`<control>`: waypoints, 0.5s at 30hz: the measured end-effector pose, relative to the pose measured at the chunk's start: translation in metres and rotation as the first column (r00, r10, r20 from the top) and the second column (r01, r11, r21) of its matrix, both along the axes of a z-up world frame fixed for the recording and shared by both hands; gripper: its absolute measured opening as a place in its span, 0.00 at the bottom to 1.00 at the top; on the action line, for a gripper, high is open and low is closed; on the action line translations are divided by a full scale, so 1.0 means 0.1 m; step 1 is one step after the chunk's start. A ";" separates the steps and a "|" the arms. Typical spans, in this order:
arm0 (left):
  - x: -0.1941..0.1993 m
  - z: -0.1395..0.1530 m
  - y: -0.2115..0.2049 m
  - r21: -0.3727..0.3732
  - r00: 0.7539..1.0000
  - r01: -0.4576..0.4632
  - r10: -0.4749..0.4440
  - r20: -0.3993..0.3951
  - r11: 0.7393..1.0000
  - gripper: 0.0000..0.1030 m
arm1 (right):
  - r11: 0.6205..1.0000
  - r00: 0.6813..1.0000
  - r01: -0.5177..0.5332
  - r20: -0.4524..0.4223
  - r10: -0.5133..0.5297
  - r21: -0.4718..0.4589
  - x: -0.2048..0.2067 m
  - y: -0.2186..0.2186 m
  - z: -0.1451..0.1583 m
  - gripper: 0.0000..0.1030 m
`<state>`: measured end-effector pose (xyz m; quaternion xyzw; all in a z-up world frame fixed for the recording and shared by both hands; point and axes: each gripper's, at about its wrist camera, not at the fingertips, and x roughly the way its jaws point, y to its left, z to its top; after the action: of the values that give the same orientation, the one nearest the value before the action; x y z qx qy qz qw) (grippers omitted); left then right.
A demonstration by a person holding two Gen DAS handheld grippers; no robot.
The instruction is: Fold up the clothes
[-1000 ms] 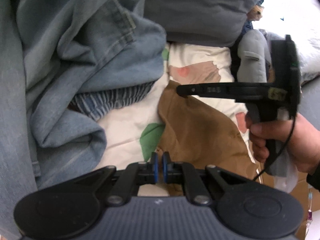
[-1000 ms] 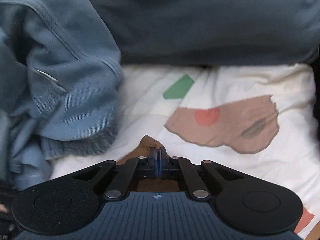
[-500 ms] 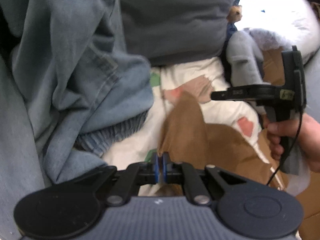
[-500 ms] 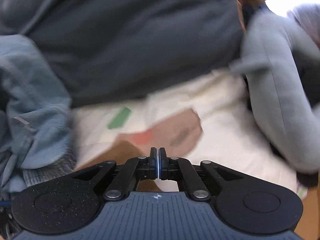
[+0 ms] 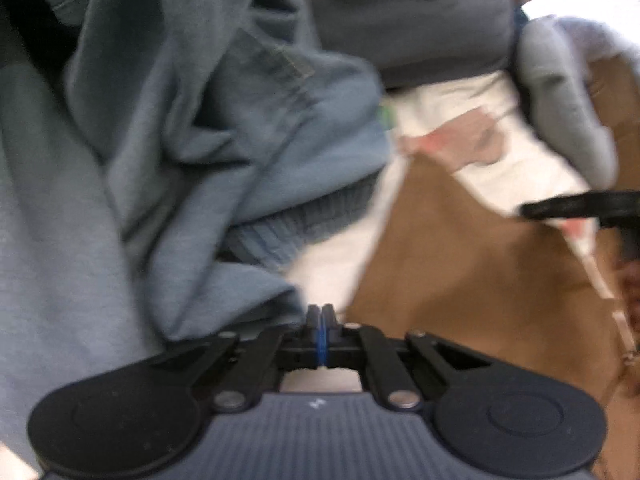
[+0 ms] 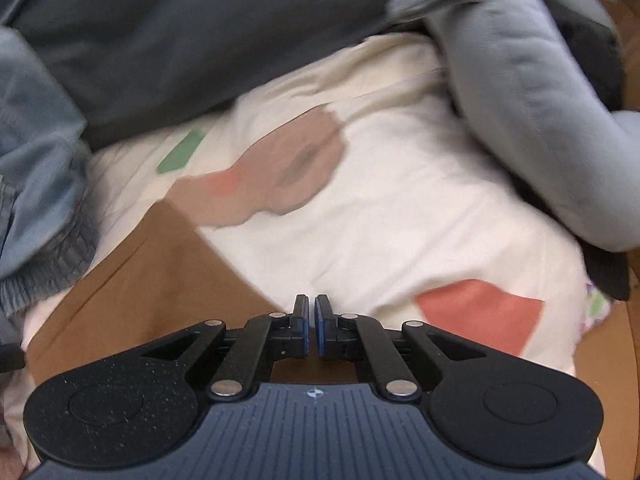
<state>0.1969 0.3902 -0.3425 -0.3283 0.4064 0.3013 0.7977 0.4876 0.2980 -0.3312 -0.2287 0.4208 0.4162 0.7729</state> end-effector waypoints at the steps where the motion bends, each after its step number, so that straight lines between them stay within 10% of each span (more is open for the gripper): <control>1: 0.00 -0.01 0.02 -0.003 1.000 -0.013 0.012 -0.014 1.000 0.01 | 0.999 1.000 0.024 0.002 -0.025 0.031 0.02 -0.06 0.04 0.09; 7: 0.07 0.25 -0.04 0.073 0.998 0.060 -0.060 0.008 0.996 0.07 | 0.964 0.986 0.165 -0.042 -0.160 0.210 -0.02 -0.68 0.33 0.08; 15: 0.63 0.42 -0.22 0.123 0.970 0.227 -0.236 0.066 0.966 0.16 | 0.944 0.963 0.265 -0.101 -0.249 0.195 -0.07 -1.16 0.14 0.08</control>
<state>0.2600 0.3679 -0.3006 -0.2443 0.3917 0.2155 0.8605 0.4809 0.1819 -0.3168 -0.0744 0.4303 0.3618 0.8237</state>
